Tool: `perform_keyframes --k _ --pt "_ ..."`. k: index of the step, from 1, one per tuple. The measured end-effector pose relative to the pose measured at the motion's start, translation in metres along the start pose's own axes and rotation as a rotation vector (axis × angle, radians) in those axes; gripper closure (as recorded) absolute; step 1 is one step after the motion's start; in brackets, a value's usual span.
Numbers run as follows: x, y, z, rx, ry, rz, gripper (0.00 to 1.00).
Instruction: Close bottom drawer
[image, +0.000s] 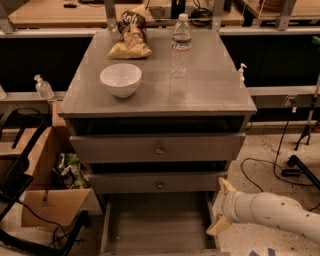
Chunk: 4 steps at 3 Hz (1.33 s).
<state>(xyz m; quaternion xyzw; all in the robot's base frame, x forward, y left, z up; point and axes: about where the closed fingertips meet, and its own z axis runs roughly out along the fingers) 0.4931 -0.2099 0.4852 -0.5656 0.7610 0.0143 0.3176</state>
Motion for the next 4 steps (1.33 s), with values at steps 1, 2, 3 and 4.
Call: perform_keyframes --k 1,2,3,4 --pt "0.014 0.028 0.027 -0.052 -0.014 0.042 0.00" --pt "0.017 0.035 0.035 -0.061 0.015 0.035 0.00" --pt "0.050 0.064 0.066 -0.088 0.065 0.063 0.00" --pt "0.085 0.098 0.101 -0.119 0.069 0.084 0.00"
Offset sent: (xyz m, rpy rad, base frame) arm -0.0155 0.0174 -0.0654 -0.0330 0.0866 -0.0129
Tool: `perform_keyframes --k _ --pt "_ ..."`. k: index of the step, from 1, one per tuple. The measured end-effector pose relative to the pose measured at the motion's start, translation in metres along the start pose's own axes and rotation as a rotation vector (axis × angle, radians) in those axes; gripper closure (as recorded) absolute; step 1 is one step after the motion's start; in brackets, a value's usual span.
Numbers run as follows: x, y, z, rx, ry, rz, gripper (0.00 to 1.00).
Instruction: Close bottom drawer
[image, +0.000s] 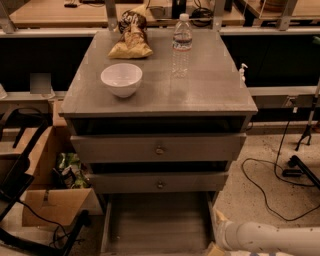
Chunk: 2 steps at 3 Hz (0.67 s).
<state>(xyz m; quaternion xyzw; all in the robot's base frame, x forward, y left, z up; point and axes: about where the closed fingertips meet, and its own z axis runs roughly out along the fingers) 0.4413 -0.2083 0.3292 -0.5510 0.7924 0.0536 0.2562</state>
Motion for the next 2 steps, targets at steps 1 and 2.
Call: perform_keyframes --k 1,2 --pt "0.049 0.026 0.034 -0.018 -0.023 0.060 0.00" --pt "0.092 0.058 0.055 -0.043 -0.030 0.117 0.14"
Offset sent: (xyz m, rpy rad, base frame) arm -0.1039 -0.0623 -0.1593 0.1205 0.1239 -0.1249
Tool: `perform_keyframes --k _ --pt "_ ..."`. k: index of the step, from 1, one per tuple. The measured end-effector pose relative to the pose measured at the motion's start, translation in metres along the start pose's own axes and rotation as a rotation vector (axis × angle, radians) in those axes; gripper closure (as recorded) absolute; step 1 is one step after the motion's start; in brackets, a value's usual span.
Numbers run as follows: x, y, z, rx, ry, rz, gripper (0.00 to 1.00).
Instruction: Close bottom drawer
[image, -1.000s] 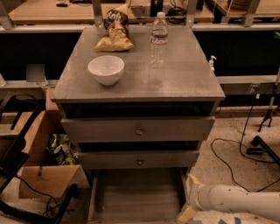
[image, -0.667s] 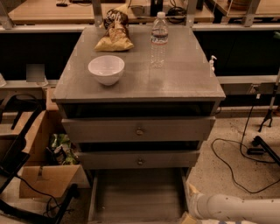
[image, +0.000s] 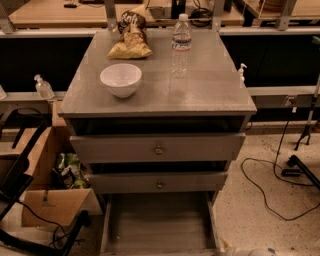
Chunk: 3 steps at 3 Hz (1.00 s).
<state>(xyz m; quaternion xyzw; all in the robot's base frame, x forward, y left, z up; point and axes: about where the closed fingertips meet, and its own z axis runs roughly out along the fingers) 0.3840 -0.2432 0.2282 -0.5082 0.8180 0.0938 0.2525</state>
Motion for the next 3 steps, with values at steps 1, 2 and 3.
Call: perform_keyframes --k 1,2,3 --pt "0.037 0.039 0.005 -0.048 -0.003 0.042 0.38" --pt "0.044 0.061 0.007 -0.086 -0.002 0.036 0.69" --pt "0.041 0.061 0.004 -0.084 -0.002 0.028 0.99"
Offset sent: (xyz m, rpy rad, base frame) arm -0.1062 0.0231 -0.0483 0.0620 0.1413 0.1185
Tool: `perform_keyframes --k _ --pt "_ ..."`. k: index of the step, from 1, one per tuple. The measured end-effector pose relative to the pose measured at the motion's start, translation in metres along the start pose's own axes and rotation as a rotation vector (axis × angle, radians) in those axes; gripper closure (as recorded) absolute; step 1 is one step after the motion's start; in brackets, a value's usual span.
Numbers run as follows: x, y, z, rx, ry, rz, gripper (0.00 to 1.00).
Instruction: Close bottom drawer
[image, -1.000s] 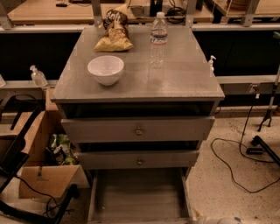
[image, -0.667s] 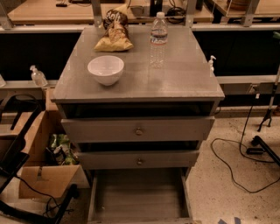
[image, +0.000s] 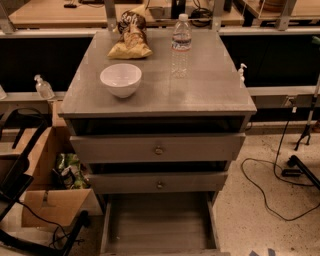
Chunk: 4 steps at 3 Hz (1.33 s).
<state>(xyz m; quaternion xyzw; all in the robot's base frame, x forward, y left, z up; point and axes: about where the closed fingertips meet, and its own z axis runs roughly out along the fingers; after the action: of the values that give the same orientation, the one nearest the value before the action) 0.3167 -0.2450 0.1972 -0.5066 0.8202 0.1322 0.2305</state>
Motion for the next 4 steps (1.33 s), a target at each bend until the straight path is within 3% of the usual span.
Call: perform_keyframes --k 1,2,4 --pt "-0.035 0.017 -0.031 0.021 0.004 -0.097 1.00" --pt "-0.033 0.028 -0.028 -0.001 0.003 -0.090 1.00" --pt "-0.041 0.026 0.050 -0.088 -0.100 -0.047 1.00"
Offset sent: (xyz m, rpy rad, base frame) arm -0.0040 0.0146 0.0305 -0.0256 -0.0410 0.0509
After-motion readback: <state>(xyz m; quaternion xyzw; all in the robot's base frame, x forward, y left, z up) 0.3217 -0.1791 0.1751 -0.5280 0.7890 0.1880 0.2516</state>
